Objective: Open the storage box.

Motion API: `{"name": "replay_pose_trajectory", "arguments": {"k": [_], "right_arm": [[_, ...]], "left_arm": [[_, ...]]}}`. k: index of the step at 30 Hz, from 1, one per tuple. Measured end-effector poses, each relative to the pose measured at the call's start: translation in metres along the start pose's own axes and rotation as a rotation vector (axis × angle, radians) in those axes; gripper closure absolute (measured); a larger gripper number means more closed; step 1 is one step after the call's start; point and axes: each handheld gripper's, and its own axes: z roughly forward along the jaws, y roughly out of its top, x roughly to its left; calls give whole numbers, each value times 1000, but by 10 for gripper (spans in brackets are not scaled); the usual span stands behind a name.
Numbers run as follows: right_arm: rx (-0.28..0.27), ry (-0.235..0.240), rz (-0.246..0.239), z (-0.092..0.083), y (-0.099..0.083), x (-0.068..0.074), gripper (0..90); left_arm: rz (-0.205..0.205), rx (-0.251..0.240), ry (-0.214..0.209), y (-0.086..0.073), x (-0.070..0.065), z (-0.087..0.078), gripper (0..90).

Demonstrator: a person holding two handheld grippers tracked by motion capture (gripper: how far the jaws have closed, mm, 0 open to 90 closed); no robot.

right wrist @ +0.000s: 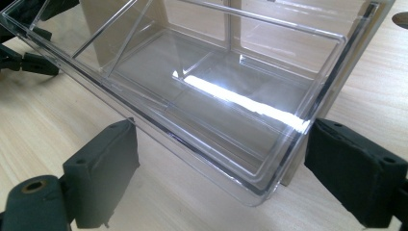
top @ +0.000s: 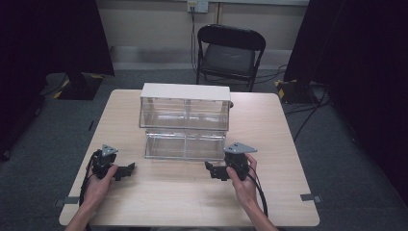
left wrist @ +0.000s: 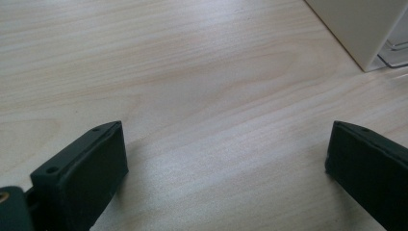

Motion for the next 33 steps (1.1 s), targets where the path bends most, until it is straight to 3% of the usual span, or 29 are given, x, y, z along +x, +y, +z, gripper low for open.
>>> {"name": "replay_pose_trajectory", "arguments": {"k": [8,33], "right_arm": [[4,-10,-14,-1,2,1,111],[7,-9,11,-3,5,2,102]], "left_arm": [[0,0,0,0,0,0,4],[0,0,0,0,0,0,4]]}}
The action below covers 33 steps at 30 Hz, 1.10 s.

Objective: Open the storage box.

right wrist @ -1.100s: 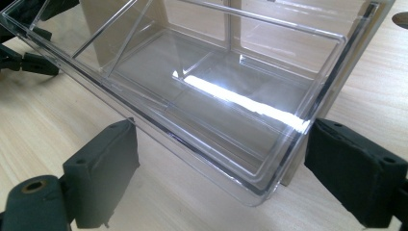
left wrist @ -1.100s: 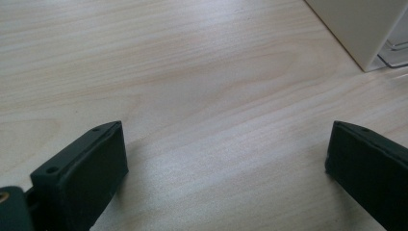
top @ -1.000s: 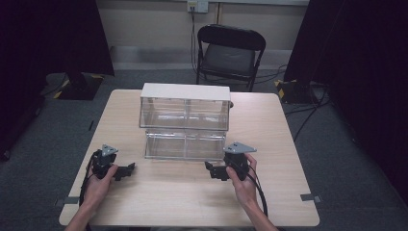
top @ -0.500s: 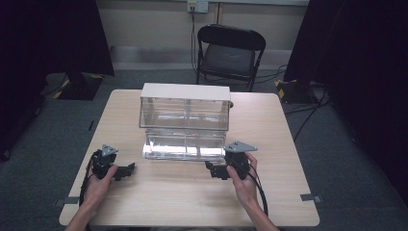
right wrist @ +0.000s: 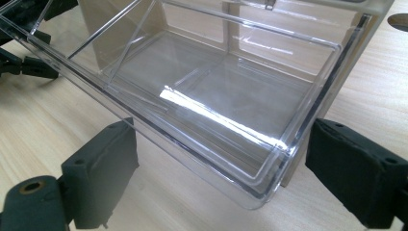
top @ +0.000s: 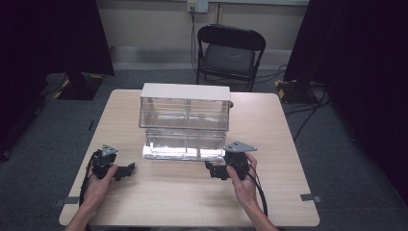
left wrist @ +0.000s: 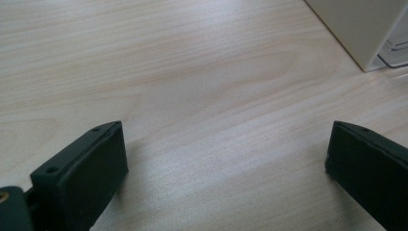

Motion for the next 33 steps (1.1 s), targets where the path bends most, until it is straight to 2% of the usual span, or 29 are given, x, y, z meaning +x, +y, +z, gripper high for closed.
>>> {"name": "replay_pose_trajectory", "arguments": {"k": [9,18,33], "right_arm": [[-2,-13,4,-1,0,1,97],[-26,-16,-2,-4,2,2,97],[-33,-5,4,-7,5,0,96]], "left_arm": [[0,0,0,0,0,0,4],[0,0,0,0,0,0,4],[0,0,0,0,0,0,4]]}}
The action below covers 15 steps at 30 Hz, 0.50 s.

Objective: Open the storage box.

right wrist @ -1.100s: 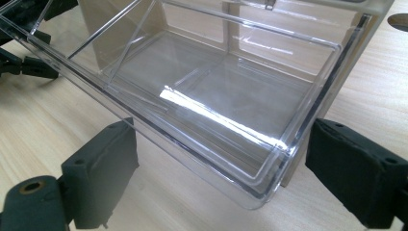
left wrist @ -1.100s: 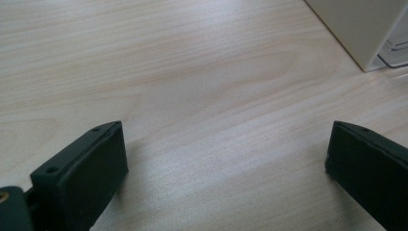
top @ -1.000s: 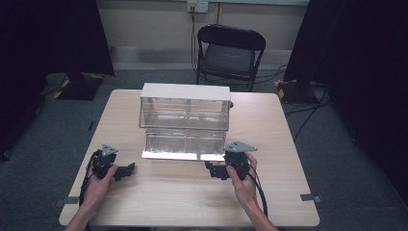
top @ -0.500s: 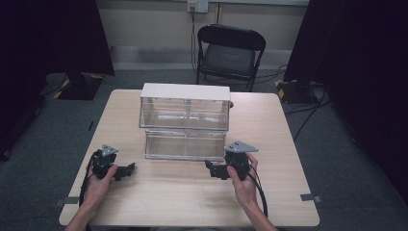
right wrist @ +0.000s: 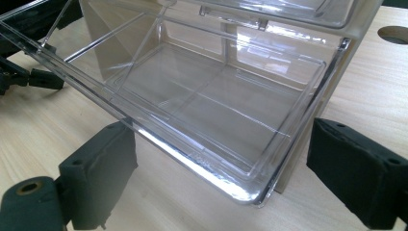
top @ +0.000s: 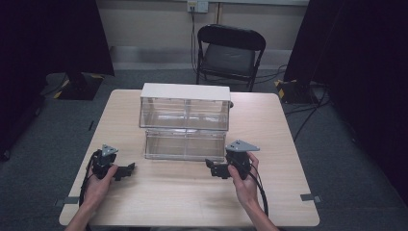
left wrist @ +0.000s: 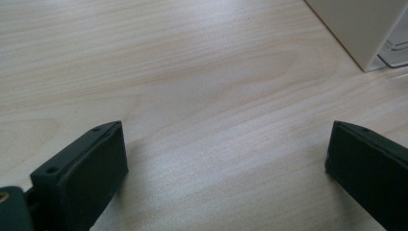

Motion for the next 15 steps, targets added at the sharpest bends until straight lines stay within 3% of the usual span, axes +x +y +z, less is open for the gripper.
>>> {"name": "replay_pose_trajectory", "arguments": {"k": [15], "right_arm": [[-1,1,15,2,4,-1,93]], "left_arm": [[0,0,1,0,0,0,4]]}}
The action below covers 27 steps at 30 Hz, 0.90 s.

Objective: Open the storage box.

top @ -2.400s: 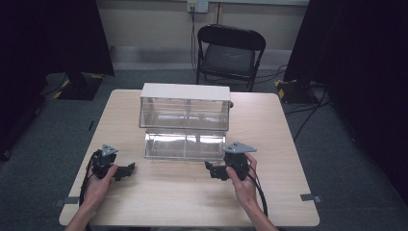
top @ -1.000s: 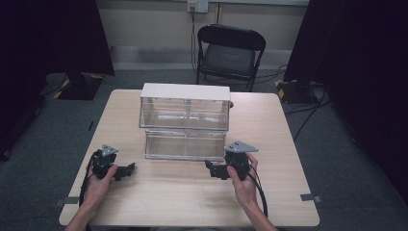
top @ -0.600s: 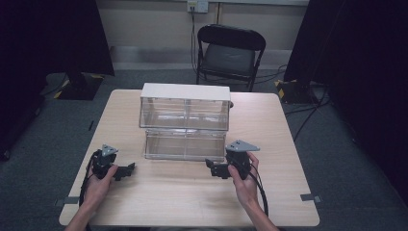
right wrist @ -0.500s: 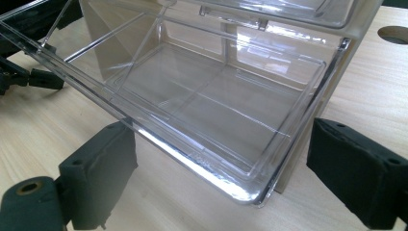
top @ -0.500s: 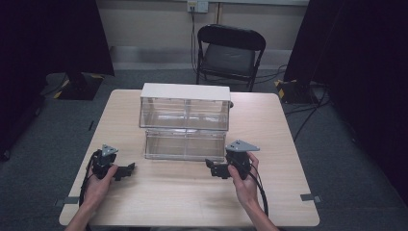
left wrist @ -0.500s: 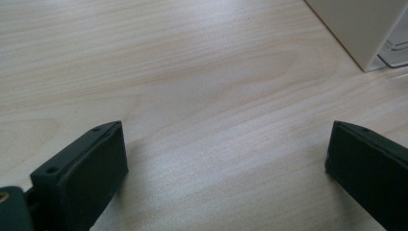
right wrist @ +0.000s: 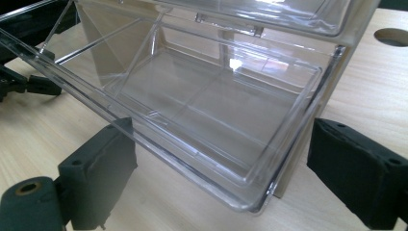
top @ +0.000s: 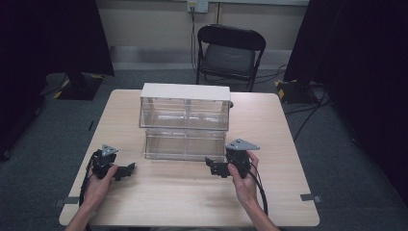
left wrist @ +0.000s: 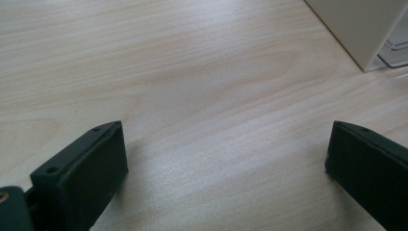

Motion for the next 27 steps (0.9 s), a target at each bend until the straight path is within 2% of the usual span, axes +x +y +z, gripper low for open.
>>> {"name": "replay_pose_trajectory", "arguments": {"k": [27], "right_arm": [[-4,-9,2,7,12,-4,92]], "left_arm": [[-5,-1,6,0,-1,0,5]]}}
